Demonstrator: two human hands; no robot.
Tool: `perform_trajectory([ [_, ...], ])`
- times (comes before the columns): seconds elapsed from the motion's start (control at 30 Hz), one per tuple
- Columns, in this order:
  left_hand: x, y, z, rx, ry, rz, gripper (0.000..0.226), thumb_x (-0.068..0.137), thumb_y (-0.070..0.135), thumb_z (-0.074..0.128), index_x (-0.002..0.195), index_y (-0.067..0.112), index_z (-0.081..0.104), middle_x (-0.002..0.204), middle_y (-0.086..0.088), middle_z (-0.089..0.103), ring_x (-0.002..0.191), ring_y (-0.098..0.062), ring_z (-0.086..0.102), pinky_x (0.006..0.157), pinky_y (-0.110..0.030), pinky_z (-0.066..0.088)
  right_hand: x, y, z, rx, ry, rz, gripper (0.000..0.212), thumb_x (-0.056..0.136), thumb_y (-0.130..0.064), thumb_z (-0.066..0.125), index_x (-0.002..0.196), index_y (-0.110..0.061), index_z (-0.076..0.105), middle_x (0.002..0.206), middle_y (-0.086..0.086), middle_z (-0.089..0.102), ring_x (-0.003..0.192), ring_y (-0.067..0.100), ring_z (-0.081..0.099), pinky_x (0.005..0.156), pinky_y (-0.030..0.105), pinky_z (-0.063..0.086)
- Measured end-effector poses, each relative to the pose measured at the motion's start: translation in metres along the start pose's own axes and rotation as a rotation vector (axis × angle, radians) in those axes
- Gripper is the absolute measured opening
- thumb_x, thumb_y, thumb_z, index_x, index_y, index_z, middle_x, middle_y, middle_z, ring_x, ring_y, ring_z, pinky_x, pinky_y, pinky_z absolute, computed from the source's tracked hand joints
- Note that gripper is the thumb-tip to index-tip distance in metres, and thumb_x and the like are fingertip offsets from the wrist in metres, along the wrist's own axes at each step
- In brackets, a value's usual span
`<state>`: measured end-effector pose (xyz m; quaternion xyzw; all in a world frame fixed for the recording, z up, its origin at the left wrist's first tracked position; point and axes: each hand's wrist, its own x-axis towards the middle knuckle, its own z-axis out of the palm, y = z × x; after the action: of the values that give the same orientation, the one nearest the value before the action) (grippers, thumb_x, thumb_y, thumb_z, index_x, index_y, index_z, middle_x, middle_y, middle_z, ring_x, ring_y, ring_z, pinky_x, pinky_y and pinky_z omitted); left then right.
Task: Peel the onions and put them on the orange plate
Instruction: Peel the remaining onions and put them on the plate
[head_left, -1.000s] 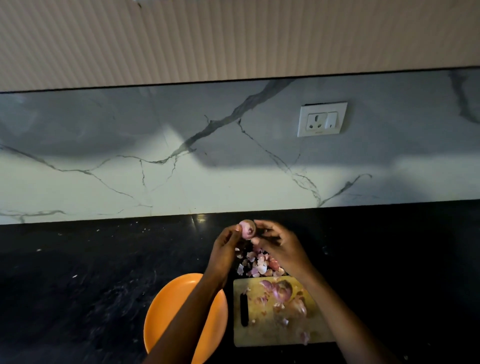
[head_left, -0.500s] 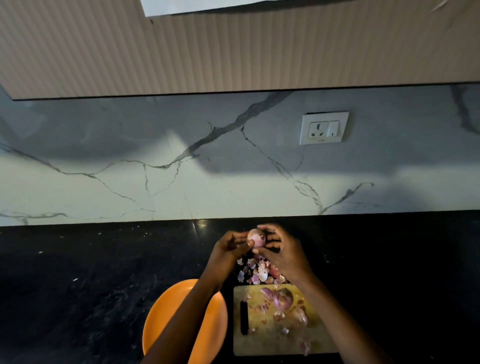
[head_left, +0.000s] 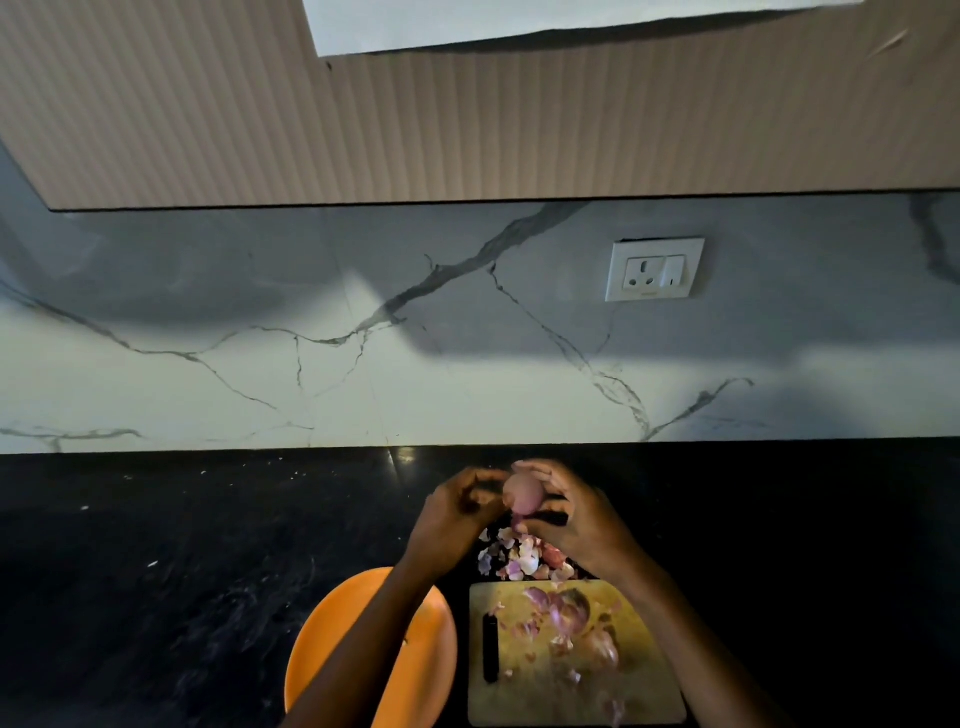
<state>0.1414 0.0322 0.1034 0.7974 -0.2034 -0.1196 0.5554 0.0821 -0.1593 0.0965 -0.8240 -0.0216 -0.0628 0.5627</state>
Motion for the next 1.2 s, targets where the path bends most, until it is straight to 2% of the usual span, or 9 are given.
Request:
perform_trajectory([
  [0.17,-0.006,0.000,0.006,-0.109,0.007,-0.020,0.025,0.086,0.018,0.078,0.106,0.017,0.065,0.092,0.003,0.077,0.089,-0.010,0.074,0.077,-0.020,0.055,-0.001,-0.002,0.003,-0.027,0.076,-0.031,0.067,0.074,-0.010,0.089,0.126,-0.038,0.057,0.124,-0.024,0.065,0.114,0.003,0.064,0.094,0.027,0.056],
  [0.27,-0.007,0.000,0.005,-0.128,0.018,-0.040,0.024,0.086,0.019,0.077,0.105,0.015,0.064,0.091,0.002,0.077,0.089,-0.011,0.073,0.077,-0.023,0.055,0.000,0.001,0.003,-0.035,0.095,-0.023,0.059,0.071,-0.010,0.090,0.117,-0.032,0.060,0.117,-0.020,0.068,0.111,0.006,0.067,0.096,0.030,0.056],
  [0.4,-0.006,0.000,0.005,-0.164,0.024,-0.077,0.025,0.087,0.026,0.076,0.104,0.015,0.062,0.093,0.000,0.076,0.091,-0.015,0.073,0.086,-0.037,0.057,0.001,0.003,0.003,-0.081,0.106,-0.060,0.062,0.068,-0.009,0.092,0.120,-0.026,0.061,0.116,-0.015,0.070,0.110,0.005,0.067,0.096,0.030,0.056],
  [0.5,-0.004,0.001,0.006,-0.146,0.025,-0.085,0.021,0.090,0.029,0.073,0.102,0.018,0.061,0.091,-0.001,0.074,0.089,-0.015,0.072,0.086,-0.040,0.055,0.002,0.003,0.002,-0.120,0.087,-0.092,0.061,0.070,-0.006,0.090,0.121,-0.021,0.062,0.117,-0.013,0.070,0.110,0.003,0.067,0.096,0.029,0.056],
  [0.77,-0.006,-0.001,0.004,-0.116,-0.001,-0.090,0.025,0.082,0.030,0.069,0.100,0.017,0.059,0.096,-0.012,0.071,0.094,-0.030,0.069,0.090,-0.053,0.053,0.000,0.005,0.004,-0.202,0.040,-0.096,0.061,0.072,-0.010,0.090,0.121,-0.032,0.060,0.121,-0.014,0.067,0.112,0.000,0.064,0.094,0.030,0.056],
  [0.93,-0.007,-0.007,0.003,-0.113,0.039,-0.076,0.012,0.094,0.009,0.062,0.103,0.016,0.062,0.099,-0.009,0.070,0.094,-0.025,0.069,0.092,-0.055,0.054,0.000,0.004,0.003,-0.172,0.049,-0.090,0.058,0.072,-0.010,0.090,0.119,-0.029,0.062,0.119,-0.016,0.068,0.110,0.001,0.065,0.093,0.027,0.057],
  [1.0,-0.008,-0.003,0.005,-0.141,0.025,-0.080,0.011,0.094,0.020,0.063,0.103,0.015,0.061,0.102,-0.009,0.069,0.097,-0.026,0.068,0.092,-0.053,0.053,0.000,0.005,0.003,-0.186,0.043,-0.098,0.058,0.072,-0.010,0.090,0.119,-0.029,0.062,0.119,-0.016,0.068,0.110,0.000,0.065,0.093,0.027,0.057],
  [1.07,-0.007,0.002,0.007,-0.155,0.010,-0.086,0.024,0.089,0.034,0.067,0.101,0.015,0.059,0.099,-0.011,0.068,0.095,-0.028,0.068,0.090,-0.052,0.053,0.000,0.005,0.004,-0.208,0.038,-0.107,0.058,0.073,-0.011,0.089,0.119,-0.031,0.062,0.120,-0.016,0.067,0.111,0.001,0.065,0.093,0.029,0.057],
  [1.2,-0.005,0.004,0.008,-0.148,0.005,-0.078,0.045,0.073,0.046,0.070,0.100,0.012,0.057,0.098,-0.018,0.066,0.096,-0.036,0.065,0.089,-0.055,0.052,0.000,0.006,0.006,-0.259,0.037,-0.128,0.059,0.073,-0.011,0.088,0.118,-0.037,0.060,0.121,-0.017,0.064,0.113,0.004,0.063,0.092,0.033,0.058],
])
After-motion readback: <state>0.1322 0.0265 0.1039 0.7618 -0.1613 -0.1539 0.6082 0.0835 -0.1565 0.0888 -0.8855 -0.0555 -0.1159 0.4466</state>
